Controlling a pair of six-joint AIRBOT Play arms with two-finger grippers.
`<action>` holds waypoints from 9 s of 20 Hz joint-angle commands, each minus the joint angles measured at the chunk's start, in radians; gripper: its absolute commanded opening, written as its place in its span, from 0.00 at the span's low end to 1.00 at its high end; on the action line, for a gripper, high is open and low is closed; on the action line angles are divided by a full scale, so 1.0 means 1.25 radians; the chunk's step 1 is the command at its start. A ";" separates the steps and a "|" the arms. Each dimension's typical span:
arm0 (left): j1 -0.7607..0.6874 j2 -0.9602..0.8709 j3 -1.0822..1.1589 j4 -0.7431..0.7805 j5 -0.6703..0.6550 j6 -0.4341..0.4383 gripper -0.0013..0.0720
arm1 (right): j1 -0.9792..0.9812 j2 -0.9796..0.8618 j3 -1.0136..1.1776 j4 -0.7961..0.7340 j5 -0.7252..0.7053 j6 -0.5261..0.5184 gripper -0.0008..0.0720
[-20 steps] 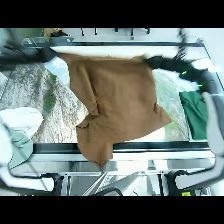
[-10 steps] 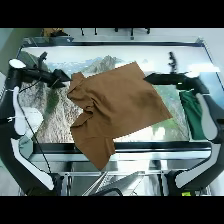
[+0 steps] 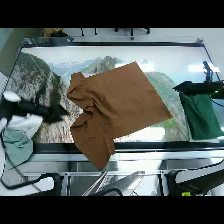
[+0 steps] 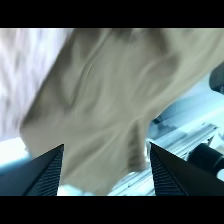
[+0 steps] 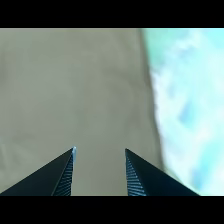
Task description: Fold the shirts.
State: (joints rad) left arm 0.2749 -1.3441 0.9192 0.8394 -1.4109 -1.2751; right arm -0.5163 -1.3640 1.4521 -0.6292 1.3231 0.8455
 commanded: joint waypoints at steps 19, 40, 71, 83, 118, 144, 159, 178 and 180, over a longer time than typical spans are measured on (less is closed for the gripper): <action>-0.092 0.108 -0.481 -0.319 0.367 0.214 0.46 | -0.035 0.000 -0.013 0.019 0.007 -0.039 0.53; 0.086 -0.012 -0.016 -0.162 0.223 0.217 0.04 | 0.037 0.010 -0.375 -0.085 0.040 0.001 0.51; 0.491 0.451 0.749 -0.556 0.065 0.034 0.04 | 0.063 0.607 0.300 0.072 -0.324 -0.055 0.04; -0.162 -0.041 0.353 0.049 0.406 0.083 0.04 | 0.177 0.035 0.071 0.015 -0.192 0.023 0.04; -0.162 -0.473 0.709 0.274 0.060 -0.118 0.19 | 0.185 -0.159 0.038 -0.128 -0.102 0.067 0.51; 0.038 0.407 -0.468 0.161 0.180 -0.132 0.83 | 0.010 0.330 -0.609 -0.052 -0.056 0.126 0.67; 0.054 0.193 -0.425 -0.115 0.195 0.121 0.04 | -0.034 0.322 -0.609 -0.145 -0.066 0.160 0.67; 0.053 0.540 -0.406 0.044 0.118 -0.045 0.04 | 0.101 0.409 -0.685 -0.314 -0.096 0.327 0.04; 0.053 0.599 -0.406 0.090 0.085 -0.088 0.04 | 0.061 0.452 -0.685 -0.395 -0.089 0.400 0.04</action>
State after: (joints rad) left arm 0.3405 -0.6945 0.4110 0.8394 -1.2472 -1.2835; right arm -0.3927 -0.8795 0.5953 -0.9733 1.1912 1.2015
